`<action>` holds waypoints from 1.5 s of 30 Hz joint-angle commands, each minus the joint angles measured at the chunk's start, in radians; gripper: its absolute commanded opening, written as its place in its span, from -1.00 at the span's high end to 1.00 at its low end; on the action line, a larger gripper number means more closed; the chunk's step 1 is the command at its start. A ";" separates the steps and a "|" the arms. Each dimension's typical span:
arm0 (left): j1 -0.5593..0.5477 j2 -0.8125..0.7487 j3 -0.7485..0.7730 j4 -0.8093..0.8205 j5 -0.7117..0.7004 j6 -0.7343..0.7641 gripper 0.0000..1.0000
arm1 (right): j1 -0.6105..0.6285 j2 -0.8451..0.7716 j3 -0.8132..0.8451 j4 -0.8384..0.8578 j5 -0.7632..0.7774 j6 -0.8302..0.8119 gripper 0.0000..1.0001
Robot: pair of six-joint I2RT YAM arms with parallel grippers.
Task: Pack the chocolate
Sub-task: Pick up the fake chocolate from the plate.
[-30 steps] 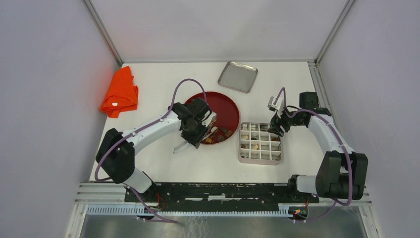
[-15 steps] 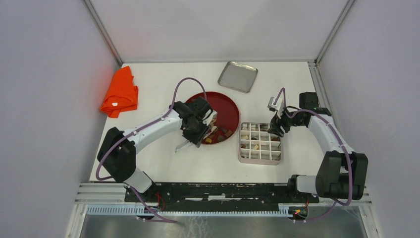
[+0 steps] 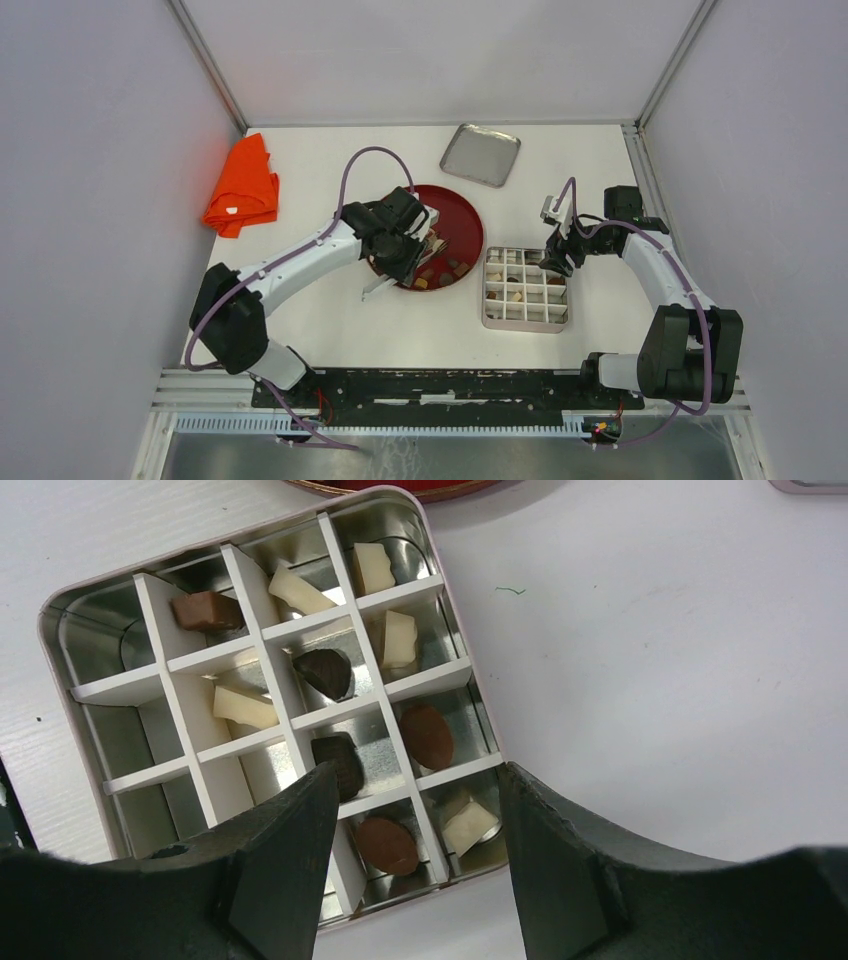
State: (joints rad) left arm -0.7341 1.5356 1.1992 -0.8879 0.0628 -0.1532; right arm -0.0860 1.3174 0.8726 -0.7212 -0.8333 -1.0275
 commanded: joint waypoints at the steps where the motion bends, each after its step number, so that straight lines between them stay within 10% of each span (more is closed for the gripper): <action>1: 0.007 -0.080 0.002 0.076 0.019 -0.070 0.96 | -0.003 -0.019 0.026 -0.005 -0.038 -0.018 -0.32; 26: 0.007 -0.311 -0.108 0.205 -0.038 -0.134 0.96 | -0.002 -0.180 0.059 0.017 -0.095 -0.027 -0.35; 45: -0.031 -0.446 -0.219 0.315 0.237 -0.196 0.96 | -0.029 -0.222 -0.084 0.193 -0.015 0.127 -0.35</action>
State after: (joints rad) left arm -0.7387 1.1431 1.0126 -0.6834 0.2031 -0.2955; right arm -0.1062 1.1015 0.7853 -0.5735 -0.8818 -0.9367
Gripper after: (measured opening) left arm 0.436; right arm 0.676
